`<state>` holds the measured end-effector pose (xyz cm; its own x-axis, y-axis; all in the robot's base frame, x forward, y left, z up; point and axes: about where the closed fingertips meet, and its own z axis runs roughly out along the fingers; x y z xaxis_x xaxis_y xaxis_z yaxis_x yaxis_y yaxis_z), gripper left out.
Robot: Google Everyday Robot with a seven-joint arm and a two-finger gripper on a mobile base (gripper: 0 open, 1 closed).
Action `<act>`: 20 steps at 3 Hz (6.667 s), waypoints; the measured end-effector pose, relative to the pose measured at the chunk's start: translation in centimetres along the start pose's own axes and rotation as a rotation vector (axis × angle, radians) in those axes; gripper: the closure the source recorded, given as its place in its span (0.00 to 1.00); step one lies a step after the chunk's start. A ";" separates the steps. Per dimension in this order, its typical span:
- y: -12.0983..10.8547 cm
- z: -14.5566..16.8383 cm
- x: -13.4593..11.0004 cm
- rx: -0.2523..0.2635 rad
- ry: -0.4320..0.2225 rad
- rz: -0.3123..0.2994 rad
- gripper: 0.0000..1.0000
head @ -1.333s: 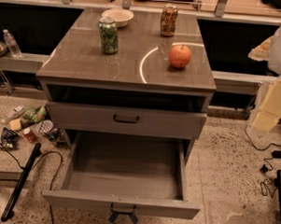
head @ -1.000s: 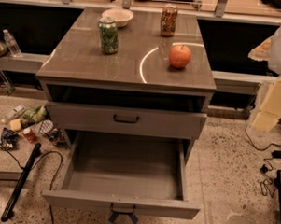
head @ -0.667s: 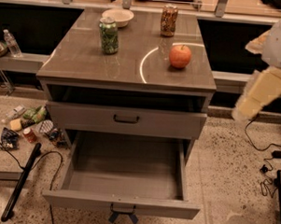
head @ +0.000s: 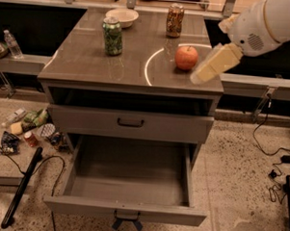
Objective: Place green can into middle drawer
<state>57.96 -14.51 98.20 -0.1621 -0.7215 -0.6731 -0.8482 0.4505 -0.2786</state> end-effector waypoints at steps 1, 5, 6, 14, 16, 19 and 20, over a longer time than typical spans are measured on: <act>-1.5 4.3 -5.2 0.043 -0.119 0.026 0.00; -4.7 12.7 -8.6 0.122 -0.277 0.191 0.00; -6.0 18.4 -10.7 0.112 -0.351 0.240 0.00; -7.8 15.4 -13.2 0.175 -0.558 0.353 1.00; 8.2 14.7 -5.7 0.089 -0.534 0.466 1.00; 16.7 17.8 -0.2 0.013 -0.455 0.509 1.00; 20.5 18.6 3.2 -0.031 -0.471 0.513 1.00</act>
Offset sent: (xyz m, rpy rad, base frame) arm 0.0425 0.0529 0.0096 0.1072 -0.0715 -0.0133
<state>49.41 2.18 77.63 -0.3158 -0.1136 -0.9420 -0.7381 0.6533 0.1686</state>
